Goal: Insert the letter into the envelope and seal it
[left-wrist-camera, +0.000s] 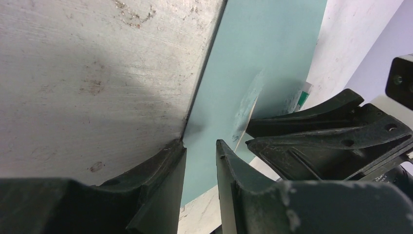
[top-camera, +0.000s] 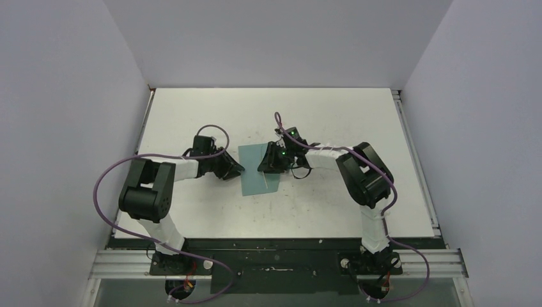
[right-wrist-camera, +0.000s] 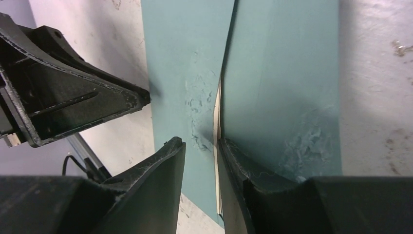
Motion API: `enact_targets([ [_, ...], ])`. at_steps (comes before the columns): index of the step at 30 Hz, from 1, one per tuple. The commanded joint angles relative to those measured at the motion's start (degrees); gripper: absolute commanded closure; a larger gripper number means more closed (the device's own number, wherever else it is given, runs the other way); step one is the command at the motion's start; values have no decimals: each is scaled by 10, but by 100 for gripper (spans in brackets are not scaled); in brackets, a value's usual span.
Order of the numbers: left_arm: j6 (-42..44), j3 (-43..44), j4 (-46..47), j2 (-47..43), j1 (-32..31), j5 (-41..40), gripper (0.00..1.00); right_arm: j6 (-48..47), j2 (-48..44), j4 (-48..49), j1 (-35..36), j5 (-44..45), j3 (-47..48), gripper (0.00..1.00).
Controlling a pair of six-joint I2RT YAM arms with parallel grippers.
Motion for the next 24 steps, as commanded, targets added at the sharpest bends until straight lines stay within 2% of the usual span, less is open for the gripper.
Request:
enact_targets([
  [1,2,-30,-26,24,-8,-27,70,33,5,26,15,-15,-33,66],
  [7,2,-29,-25,9,-7,-29,69,39,-26,40,-4,5,-41,62],
  [13,-2,-22,-25,-17,-2,-23,66,17,-84,6,-12,62,-40,46],
  [19,-3,-19,-3,-65,2,5,57,-12,-140,-34,-13,96,-43,38],
  [22,6,-19,-2,-94,4,11,54,-34,-168,-93,-13,161,-32,36],
  [24,18,-15,-14,-114,5,-1,53,-42,-185,-141,-14,237,-27,33],
])
